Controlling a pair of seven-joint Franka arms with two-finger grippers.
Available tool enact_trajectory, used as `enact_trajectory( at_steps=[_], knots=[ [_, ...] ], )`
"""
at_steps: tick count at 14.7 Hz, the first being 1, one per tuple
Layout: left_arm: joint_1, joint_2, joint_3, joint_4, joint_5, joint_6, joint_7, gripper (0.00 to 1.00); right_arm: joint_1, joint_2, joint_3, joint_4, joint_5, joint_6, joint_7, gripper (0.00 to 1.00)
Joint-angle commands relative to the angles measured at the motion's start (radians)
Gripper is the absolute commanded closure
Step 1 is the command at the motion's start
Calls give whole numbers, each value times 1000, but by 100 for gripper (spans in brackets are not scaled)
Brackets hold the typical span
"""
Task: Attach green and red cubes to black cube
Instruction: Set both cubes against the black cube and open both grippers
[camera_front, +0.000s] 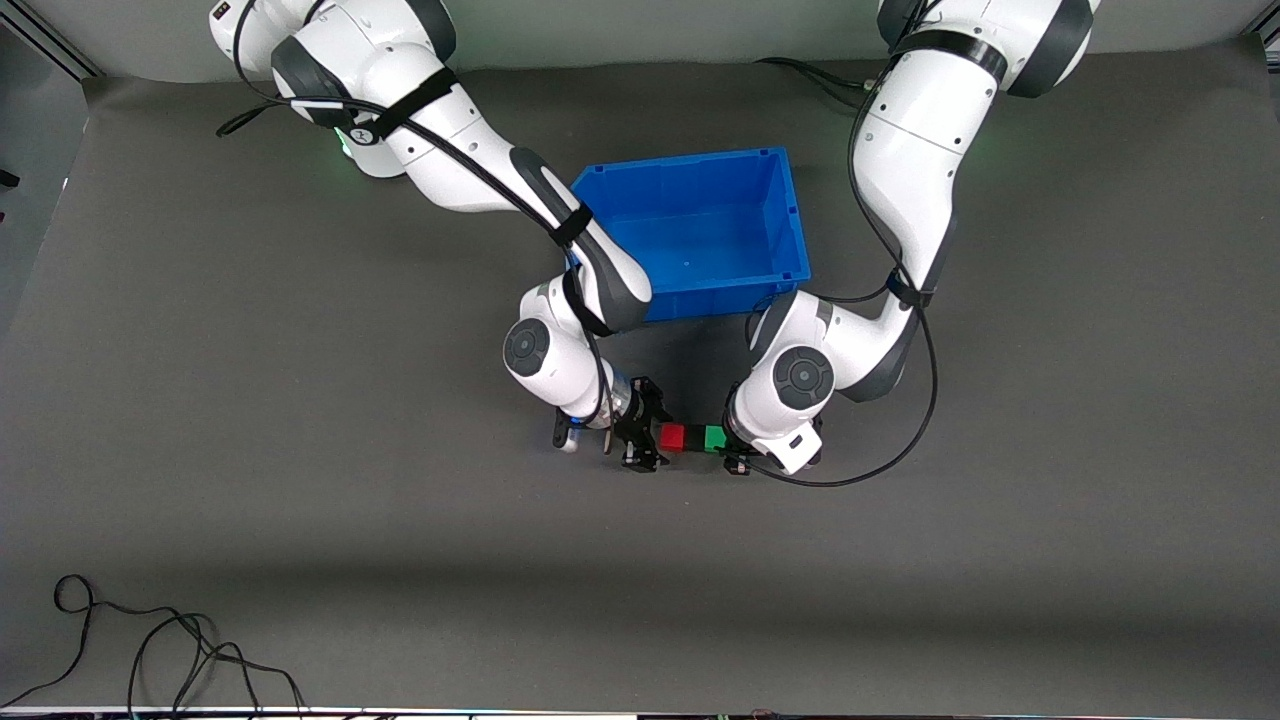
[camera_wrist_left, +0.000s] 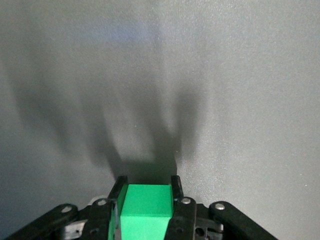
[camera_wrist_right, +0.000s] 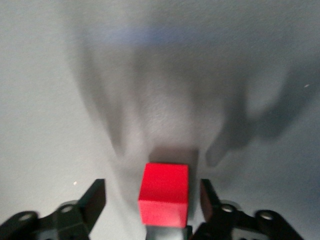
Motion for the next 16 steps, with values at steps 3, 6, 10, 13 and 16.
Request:
enact_trajectory(
  at_steps=[3,6,10,13,16],
  knots=[
    [-6,-5,21,23,69,-21,-8,0,-27,-63,-54,35,-37,-168,-39,0],
    [9,-39,33,23,84,-44,-5,0,-39,-134,-128,32,-90,-337,-105,0],
    [94,-137,54,16,152,-203,280,0,-38,-236,-269,15,-101,-593,-330,0],
    [184,-226,50,12,143,-359,638,0,-36,-319,-394,3,-102,-788,-491,0],
    [282,-333,52,8,144,-467,902,0,-33,-394,-493,0,-146,-941,-629,0]
  ],
)
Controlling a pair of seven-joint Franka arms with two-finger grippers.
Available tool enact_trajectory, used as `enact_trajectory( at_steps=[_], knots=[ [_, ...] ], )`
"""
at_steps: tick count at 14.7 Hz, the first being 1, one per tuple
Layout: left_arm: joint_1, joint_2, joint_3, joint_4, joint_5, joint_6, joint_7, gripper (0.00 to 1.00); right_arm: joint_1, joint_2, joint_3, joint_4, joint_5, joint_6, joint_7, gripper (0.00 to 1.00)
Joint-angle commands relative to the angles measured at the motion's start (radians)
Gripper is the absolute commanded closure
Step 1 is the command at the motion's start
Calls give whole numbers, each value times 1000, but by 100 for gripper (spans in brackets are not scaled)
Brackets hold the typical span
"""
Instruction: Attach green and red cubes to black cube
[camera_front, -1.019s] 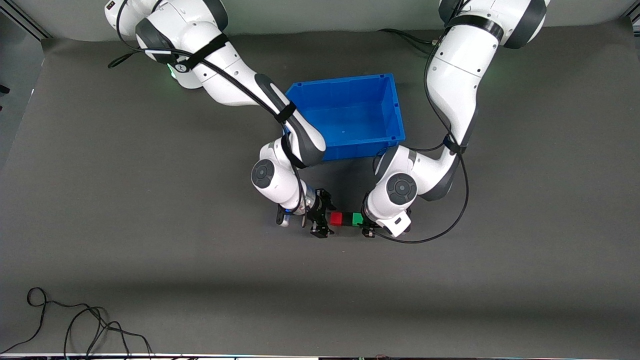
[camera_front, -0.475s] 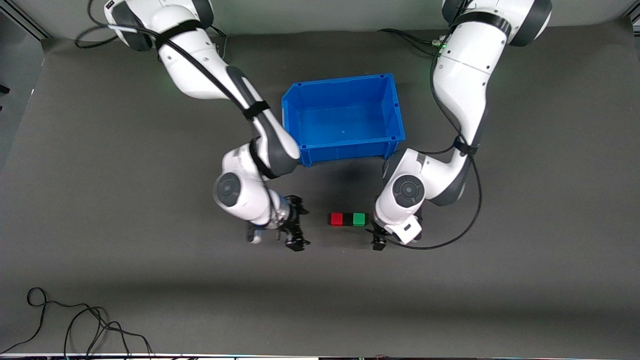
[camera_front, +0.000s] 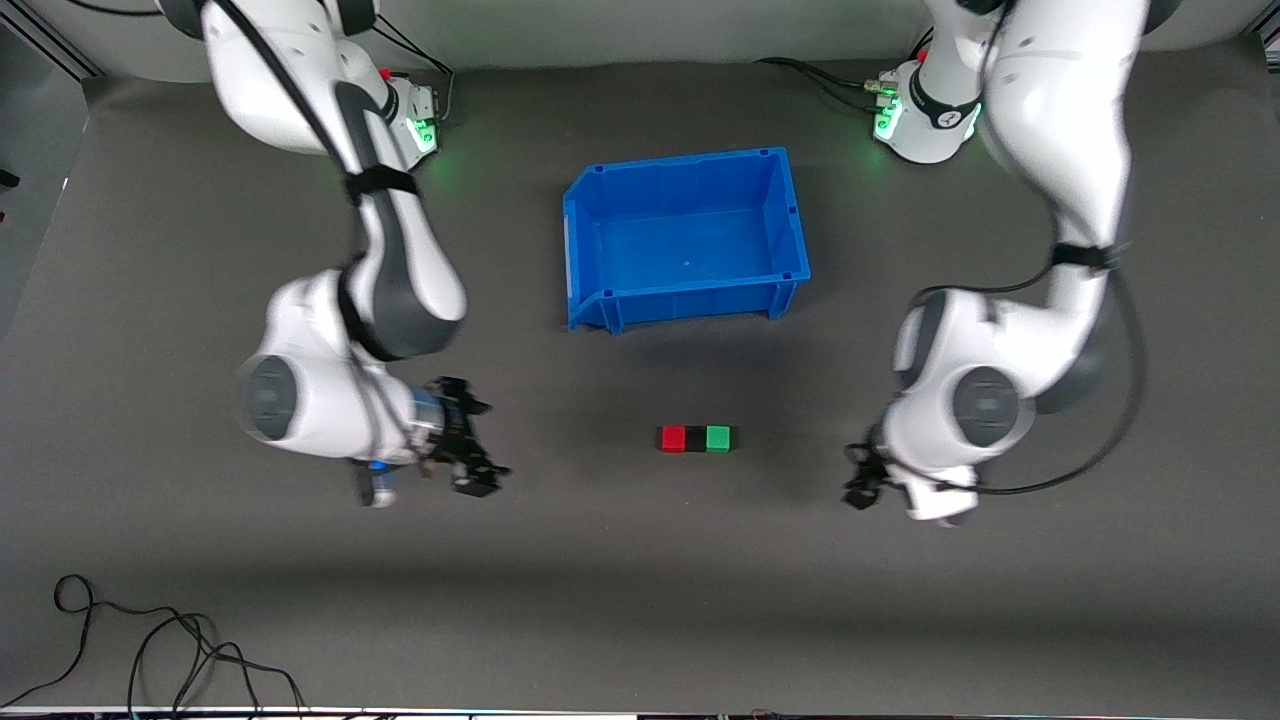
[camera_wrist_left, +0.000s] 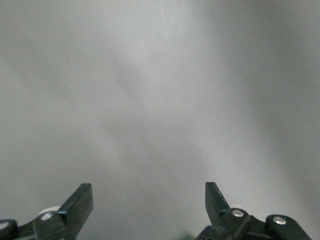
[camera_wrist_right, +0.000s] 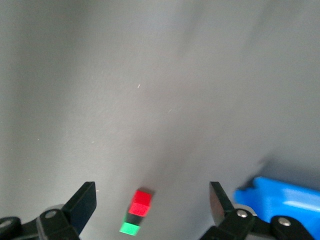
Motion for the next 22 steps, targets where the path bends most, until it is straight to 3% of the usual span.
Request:
enact_trajectory(
  at_steps=[1,5,10,13,16,18,22],
  knots=[
    [72,-126,-8,-46,9,-101,298,0,14,-101,-62,-47,-83,-109,-132,0],
    [177,-259,-1,-109,17,-170,792,0,-1,-259,-62,-101,-327,-164,-252,0],
    [231,-313,-3,-74,17,-250,1083,0,-276,-500,191,-243,-543,-166,-477,0],
    [220,-315,-3,-42,38,-255,1090,0,-494,-563,332,-256,-565,-170,-728,0],
    [215,-383,-9,-63,83,-273,1097,0,-623,-571,380,-247,-565,-170,-970,0],
    [215,-455,-12,-115,83,-264,1098,0,-647,-571,394,-242,-566,-160,-1080,0],
    [215,-463,-11,-79,91,-335,1141,1,-638,-569,394,-218,-570,-147,-1292,0]
  ],
)
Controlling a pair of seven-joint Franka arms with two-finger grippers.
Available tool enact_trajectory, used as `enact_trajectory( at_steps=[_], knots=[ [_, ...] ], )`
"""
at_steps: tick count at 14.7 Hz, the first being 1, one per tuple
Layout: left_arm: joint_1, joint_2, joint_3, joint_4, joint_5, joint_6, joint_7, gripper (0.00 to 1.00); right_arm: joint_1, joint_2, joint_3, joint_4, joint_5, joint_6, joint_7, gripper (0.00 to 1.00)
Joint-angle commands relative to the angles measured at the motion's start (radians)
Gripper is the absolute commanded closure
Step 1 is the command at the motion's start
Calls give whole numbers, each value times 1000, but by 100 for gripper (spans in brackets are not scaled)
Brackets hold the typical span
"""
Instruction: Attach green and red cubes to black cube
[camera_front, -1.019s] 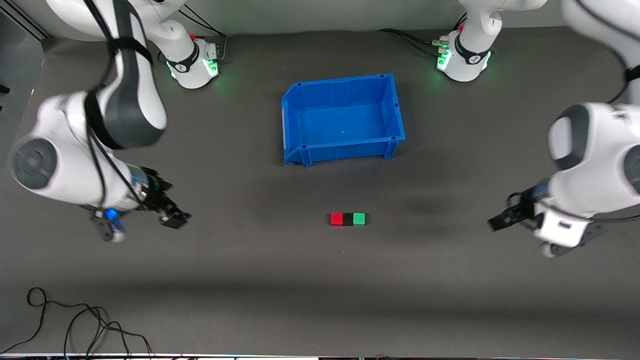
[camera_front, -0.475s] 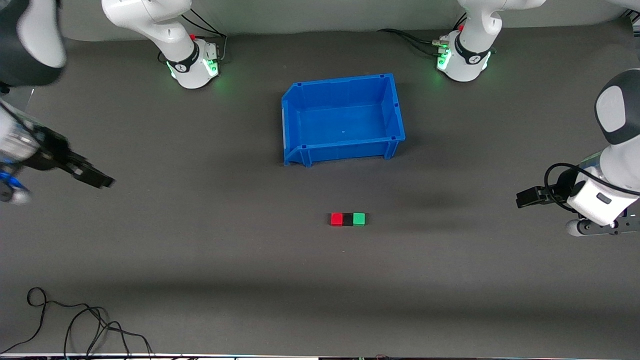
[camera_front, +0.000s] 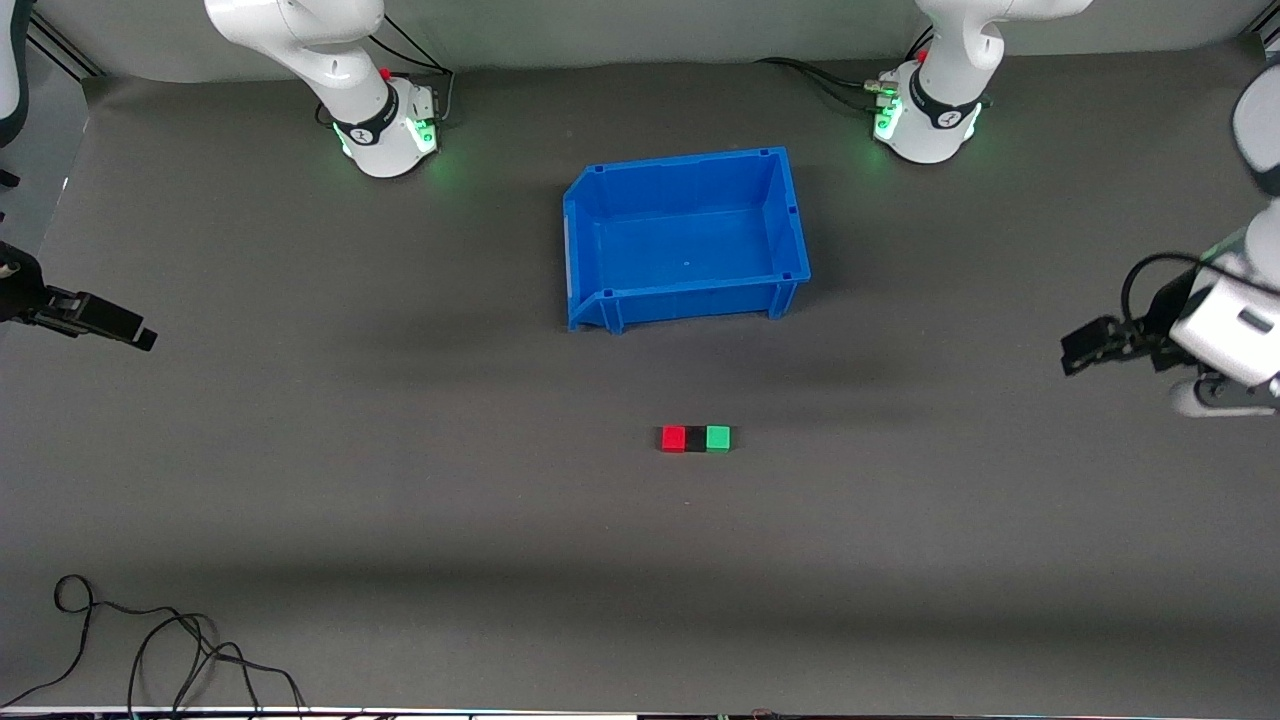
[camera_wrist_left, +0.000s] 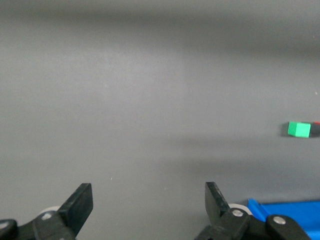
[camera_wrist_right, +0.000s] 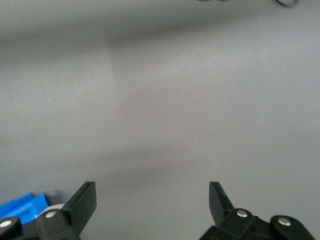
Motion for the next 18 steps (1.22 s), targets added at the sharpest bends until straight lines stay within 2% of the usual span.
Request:
enact_trajectory(
  at_steps=[1,4,9,11,14,18],
  knots=[
    [7,-21,3,-18,24,-21,76,2,15,-12,13,11,-25,12,-90,0],
    [38,-30,2,-26,21,-30,116,2,52,-11,12,19,-52,10,-88,0],
    [39,-30,-1,-25,21,-38,118,1,49,-11,7,17,-55,4,-92,0],
    [70,-29,-32,-25,21,-30,126,1,49,-11,4,16,-54,2,-103,0],
    [163,-29,-133,-20,21,-26,126,1,47,-11,1,17,-45,-10,-85,0],
    [162,-18,-136,-18,26,-36,110,1,46,-11,1,20,-45,-21,-84,0]
  ],
)
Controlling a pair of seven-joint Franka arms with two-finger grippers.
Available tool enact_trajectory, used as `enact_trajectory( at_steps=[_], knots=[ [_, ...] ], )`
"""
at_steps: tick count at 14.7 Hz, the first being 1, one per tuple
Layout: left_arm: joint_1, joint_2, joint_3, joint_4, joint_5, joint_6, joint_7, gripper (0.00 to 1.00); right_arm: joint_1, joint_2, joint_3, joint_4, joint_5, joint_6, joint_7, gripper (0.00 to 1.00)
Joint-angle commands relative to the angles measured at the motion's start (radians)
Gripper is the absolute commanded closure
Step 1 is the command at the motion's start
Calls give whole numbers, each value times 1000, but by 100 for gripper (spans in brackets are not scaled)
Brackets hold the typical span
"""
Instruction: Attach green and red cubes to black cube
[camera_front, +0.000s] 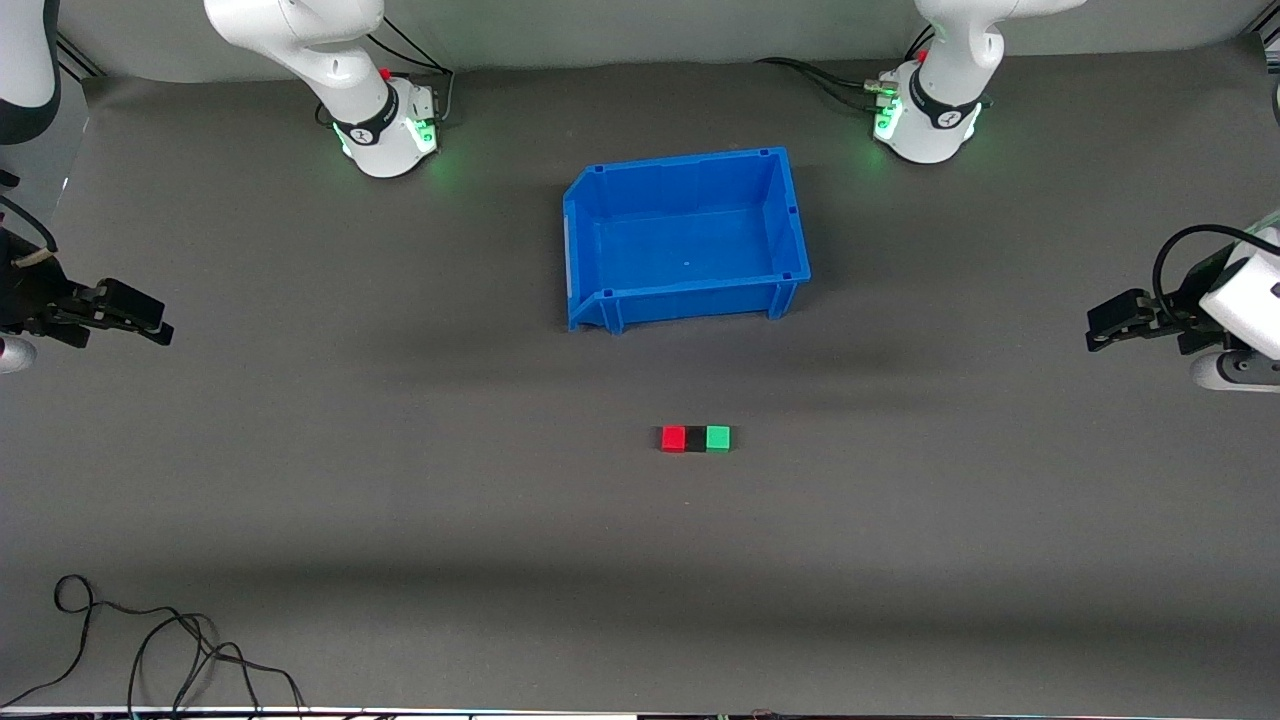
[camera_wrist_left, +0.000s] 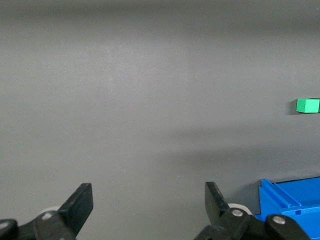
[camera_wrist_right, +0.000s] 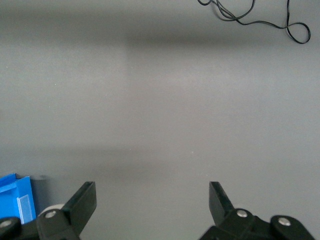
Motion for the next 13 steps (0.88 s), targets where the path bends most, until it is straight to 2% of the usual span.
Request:
enact_trajectory(
  at_steps=[1,13],
  knots=[
    [19,-9,-19,-5,14,-10,6,1,-1,-10,1,4,-8,-16,-5,0],
    [22,-12,-15,-11,30,-15,6,1,0,-10,1,4,29,-45,29,0]
  ],
)
